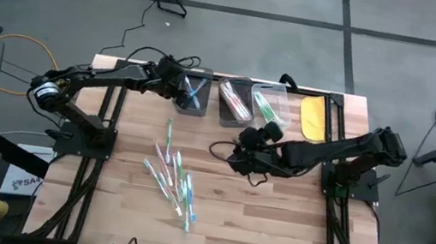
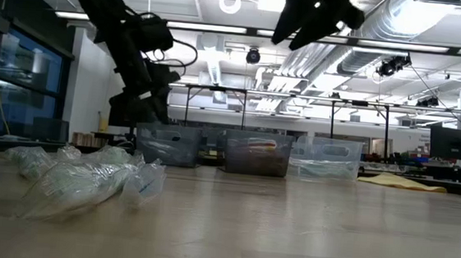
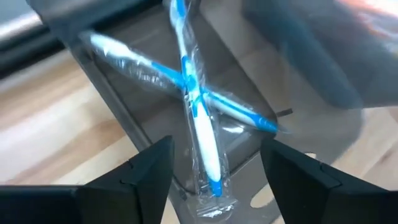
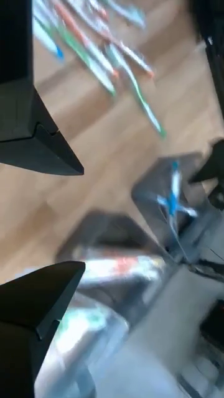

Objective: Pick & Place Toothbrushes
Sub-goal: Put the green toothbrush into the transparent bin

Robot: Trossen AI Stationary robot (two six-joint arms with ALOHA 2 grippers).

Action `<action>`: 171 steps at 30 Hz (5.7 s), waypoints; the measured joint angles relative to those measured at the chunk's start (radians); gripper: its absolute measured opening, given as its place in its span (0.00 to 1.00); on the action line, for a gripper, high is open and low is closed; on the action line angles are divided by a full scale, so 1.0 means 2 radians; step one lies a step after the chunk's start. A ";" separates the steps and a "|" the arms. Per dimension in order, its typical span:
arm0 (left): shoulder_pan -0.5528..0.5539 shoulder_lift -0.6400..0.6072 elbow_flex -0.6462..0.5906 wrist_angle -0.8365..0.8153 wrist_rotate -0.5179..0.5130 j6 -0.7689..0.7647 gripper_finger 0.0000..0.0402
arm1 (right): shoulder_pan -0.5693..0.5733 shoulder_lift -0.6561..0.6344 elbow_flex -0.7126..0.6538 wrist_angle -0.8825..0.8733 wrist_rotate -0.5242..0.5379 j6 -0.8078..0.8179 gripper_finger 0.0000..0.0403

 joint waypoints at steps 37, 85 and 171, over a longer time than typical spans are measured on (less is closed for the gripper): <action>-0.229 -0.083 -0.058 -0.195 -0.057 0.420 0.42 | 0.114 0.034 0.000 -0.189 0.072 0.196 0.57; -0.229 0.057 -0.006 -0.242 -0.112 0.643 0.02 | 0.126 0.022 0.000 -0.219 0.060 0.229 0.57; -0.249 -0.152 0.037 -0.027 -0.061 0.378 0.44 | -0.224 -0.114 -0.085 0.093 -0.210 -0.190 0.04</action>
